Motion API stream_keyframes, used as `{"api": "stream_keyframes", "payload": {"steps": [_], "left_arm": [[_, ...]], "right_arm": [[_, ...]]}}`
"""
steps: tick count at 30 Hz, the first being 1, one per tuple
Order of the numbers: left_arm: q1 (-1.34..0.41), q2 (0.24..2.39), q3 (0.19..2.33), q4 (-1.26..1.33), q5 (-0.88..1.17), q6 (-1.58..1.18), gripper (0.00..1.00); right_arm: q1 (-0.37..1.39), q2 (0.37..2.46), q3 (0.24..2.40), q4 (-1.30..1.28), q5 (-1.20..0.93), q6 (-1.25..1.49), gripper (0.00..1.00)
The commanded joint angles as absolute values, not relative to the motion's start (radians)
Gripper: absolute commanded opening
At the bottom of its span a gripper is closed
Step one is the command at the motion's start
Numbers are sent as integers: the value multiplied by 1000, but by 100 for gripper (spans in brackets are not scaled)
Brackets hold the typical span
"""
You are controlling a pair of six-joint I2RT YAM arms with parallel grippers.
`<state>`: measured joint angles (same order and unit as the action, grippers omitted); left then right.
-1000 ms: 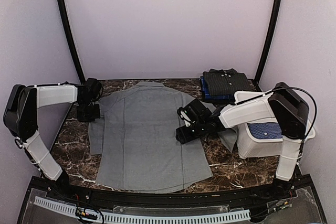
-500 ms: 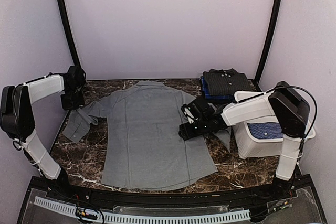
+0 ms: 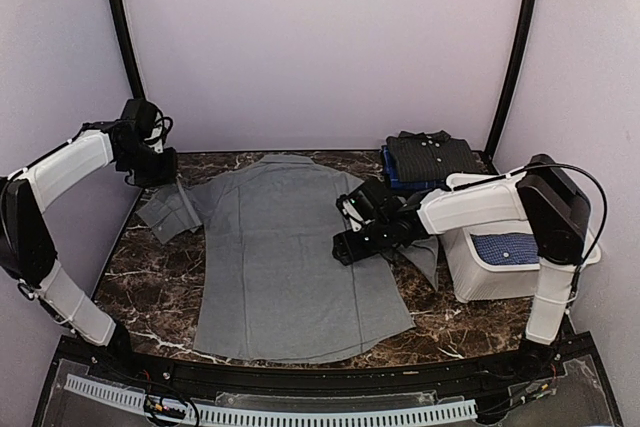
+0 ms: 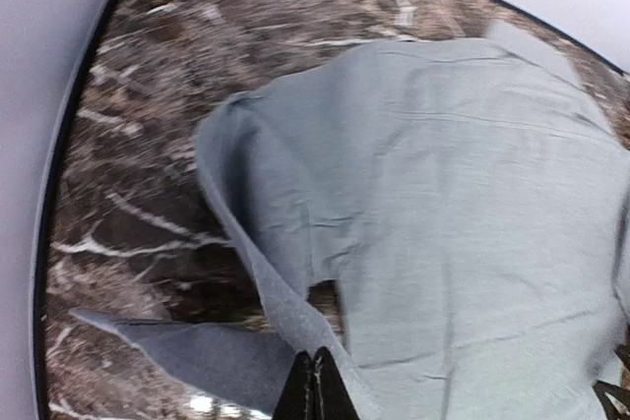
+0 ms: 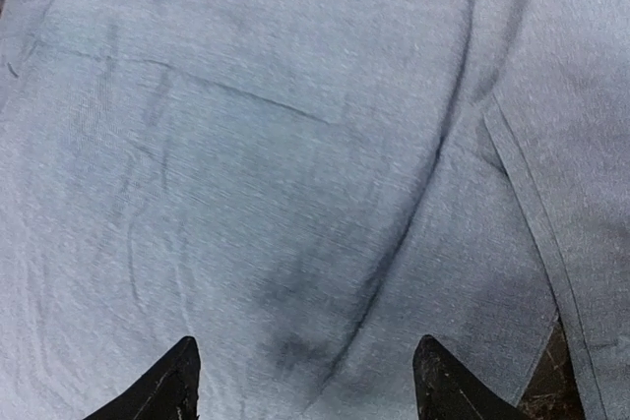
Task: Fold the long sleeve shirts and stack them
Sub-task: Pick up the sleeve from the center of the board, then place the sleeve at the center of the board, then pick up the sleeve from the center of the board.
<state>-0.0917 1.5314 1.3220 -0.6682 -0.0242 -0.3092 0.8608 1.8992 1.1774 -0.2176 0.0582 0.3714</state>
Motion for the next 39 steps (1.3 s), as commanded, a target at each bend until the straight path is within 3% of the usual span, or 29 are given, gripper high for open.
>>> {"api": "stream_keyframes", "payload": {"steps": [1, 5, 11, 17, 23, 27, 33, 39], "left_arm": [[-208, 1536, 1385, -661, 223, -262, 0], [-312, 1620, 1382, -598, 347, -314, 0], [-450, 1791, 1440, -547, 370, -346, 3], [-463, 1827, 1443, -475, 346, -391, 32], [-463, 1751, 1393, -428, 300, -395, 53], [-463, 1664, 1304, -402, 232, -400, 60], [-464, 1518, 1146, -362, 168, -419, 70], [-488, 1441, 983, -348, 100, -456, 72]], "right_arm": [[872, 1838, 1232, -166, 22, 366, 72], [884, 1832, 1249, -109, 4, 374, 73], [893, 1835, 1259, -87, 12, 403, 75], [894, 1794, 1224, -55, 66, 419, 78], [894, 1719, 1209, -8, 138, 379, 83], [898, 1637, 1179, 77, 199, 344, 98], [895, 1570, 1164, 170, 301, 341, 99], [877, 1540, 1152, 231, 279, 288, 99]]}}
